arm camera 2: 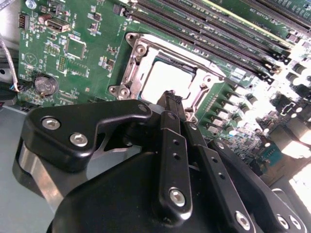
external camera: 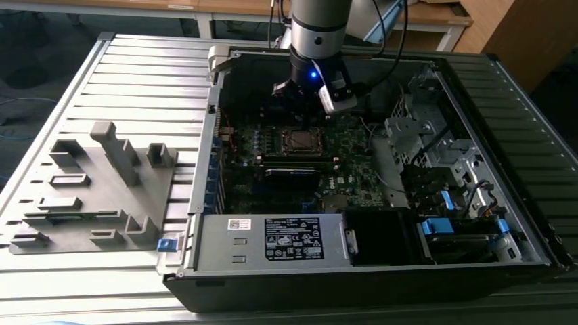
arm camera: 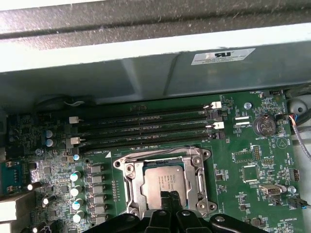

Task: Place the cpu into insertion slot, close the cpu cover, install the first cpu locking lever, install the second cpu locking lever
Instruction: 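Install the second cpu locking lever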

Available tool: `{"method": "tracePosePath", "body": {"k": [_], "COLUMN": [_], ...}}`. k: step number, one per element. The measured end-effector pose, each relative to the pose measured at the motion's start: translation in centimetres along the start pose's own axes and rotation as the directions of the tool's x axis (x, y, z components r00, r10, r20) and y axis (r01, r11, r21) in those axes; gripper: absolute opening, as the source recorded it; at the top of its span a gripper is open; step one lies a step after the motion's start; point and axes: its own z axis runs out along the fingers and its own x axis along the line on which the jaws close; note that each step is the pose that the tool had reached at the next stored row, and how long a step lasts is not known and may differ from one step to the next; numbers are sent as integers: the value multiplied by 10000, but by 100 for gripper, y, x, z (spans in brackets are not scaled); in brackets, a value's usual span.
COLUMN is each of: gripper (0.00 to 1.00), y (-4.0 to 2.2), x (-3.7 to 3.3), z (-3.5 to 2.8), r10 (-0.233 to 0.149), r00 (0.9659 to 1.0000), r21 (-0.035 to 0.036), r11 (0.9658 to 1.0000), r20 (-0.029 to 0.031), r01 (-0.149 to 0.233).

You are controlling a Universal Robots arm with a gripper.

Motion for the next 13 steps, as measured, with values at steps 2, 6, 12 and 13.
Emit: {"method": "tracePosePath", "body": {"k": [2, 6, 12, 13], "gripper": [11, 11, 11, 11], "y": [0, 0, -3, -8], "x": [0, 0, 0, -1], "z": [-1, -3, -5, -6], "r10": [0, 0, 0, -1], "r00": [10000, 10000, 10000, 10000], "r21": [0, 0, 3, 3], "r11": [10000, 10000, 10000, 10000], "r20": [0, 0, -1, -2], "r01": [0, 0, 0, 1]}}
